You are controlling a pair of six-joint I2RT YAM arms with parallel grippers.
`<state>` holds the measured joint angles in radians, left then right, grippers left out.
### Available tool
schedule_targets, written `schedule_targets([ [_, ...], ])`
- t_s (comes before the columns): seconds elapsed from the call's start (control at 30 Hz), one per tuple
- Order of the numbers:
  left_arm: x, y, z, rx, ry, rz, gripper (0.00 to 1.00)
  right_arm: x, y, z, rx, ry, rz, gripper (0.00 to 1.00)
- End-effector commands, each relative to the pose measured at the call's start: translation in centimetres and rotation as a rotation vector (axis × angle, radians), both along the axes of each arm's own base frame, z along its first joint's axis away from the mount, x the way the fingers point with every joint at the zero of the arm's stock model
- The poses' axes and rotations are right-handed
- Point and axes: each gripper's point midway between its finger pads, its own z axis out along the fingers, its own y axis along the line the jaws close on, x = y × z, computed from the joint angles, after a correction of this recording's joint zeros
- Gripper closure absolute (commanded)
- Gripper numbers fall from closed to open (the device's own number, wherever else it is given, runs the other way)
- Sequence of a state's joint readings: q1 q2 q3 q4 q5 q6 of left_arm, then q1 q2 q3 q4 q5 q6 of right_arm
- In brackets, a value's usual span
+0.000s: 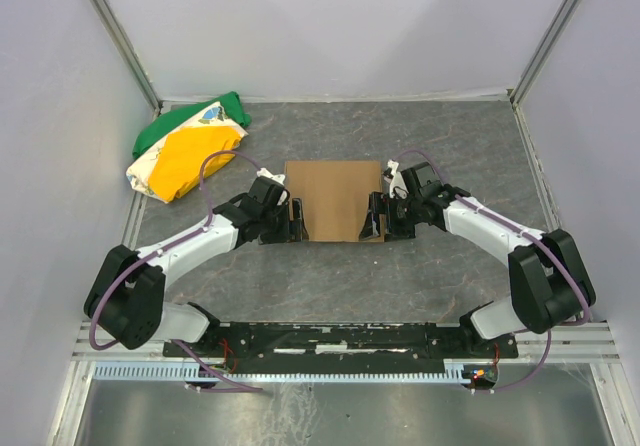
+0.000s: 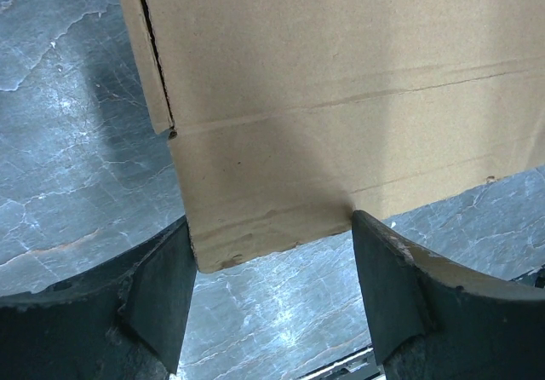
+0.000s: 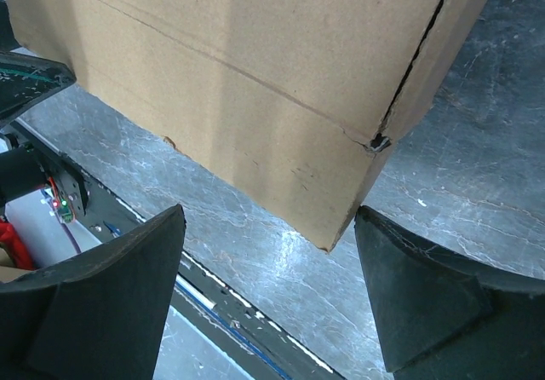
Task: Fold the paper box
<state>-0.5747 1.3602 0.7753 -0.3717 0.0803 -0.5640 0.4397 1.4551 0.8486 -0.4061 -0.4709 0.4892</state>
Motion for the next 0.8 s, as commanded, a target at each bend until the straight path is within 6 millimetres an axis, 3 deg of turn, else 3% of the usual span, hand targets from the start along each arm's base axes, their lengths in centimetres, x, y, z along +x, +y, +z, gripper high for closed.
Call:
schedule_targets([
  [0.0, 0.7, -0.7, 2.1, -0.023, -0.061, -0.035, 0.23, 1.3, 0.4, 1.6, 0.000, -0.072, 0.002, 0.12],
  [0.33, 0.6, 0.0, 1.3, 0.011, -0.058, -0.025, 0.23, 1.7, 0.6, -0.9, 0.002, -0.058, -0.009, 0.13],
  [0.77, 0.4, 1.3, 1.0, 0.070, -0.061, -0.019, 0.24, 2.2, -0.6, -1.4, -0.069, -0.093, -0.040, 0.16],
])
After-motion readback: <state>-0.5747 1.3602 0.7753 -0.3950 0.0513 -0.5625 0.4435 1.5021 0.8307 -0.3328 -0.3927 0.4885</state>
